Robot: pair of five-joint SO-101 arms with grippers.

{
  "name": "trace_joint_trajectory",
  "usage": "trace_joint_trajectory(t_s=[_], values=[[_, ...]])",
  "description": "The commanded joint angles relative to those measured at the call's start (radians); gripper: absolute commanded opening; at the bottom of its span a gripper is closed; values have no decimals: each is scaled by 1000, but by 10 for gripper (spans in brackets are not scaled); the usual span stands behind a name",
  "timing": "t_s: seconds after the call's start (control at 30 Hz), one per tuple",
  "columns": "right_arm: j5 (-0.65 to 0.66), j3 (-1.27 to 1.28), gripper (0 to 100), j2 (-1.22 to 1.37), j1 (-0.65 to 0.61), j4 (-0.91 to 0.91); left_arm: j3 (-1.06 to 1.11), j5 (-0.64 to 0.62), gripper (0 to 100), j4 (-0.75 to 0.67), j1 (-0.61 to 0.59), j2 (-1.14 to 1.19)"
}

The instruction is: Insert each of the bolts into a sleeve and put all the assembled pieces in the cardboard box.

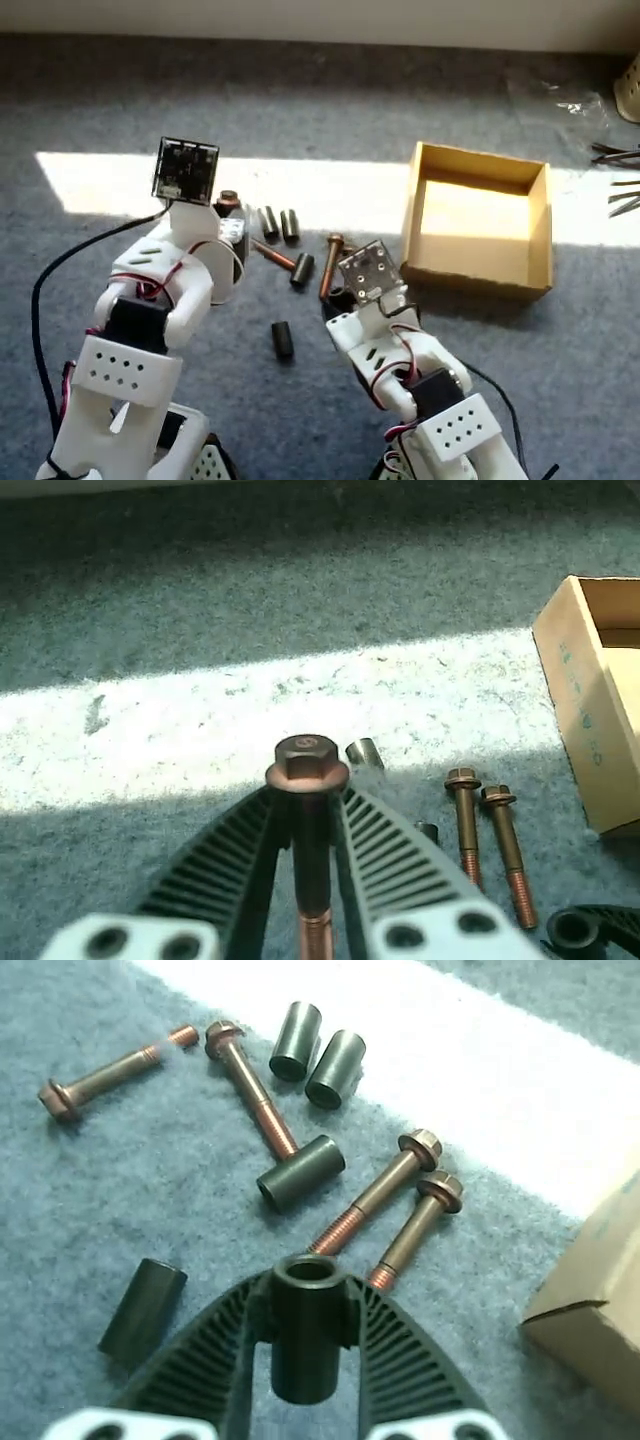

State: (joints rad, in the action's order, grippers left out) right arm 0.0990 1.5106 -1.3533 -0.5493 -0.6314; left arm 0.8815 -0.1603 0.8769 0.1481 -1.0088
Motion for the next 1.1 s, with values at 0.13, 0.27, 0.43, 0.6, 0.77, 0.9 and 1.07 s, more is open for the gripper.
trace_joint_trajectory(t_s=[0.13,0.27,0.43,0.6,0.77,0.9,1.07], values=[[-97,-7,5,-16,-13,90,-5,-15,5,-21,117,-122],[-121,-25,5,-18,-15,128,16,-15,5,-44,136,-194],[-120,-36,5,-18,-51,183,194,-9,5,-227,130,-326],[-117,-35,5,-18,-74,237,308,-9,7,-327,136,-466],[-8,-8,5,-18,-74,351,352,-15,7,-377,137,-529],[-9,48,5,-18,-74,427,403,-18,6,-494,139,-544],[-2,74,5,-18,-74,519,433,-127,8,-549,196,-547]])
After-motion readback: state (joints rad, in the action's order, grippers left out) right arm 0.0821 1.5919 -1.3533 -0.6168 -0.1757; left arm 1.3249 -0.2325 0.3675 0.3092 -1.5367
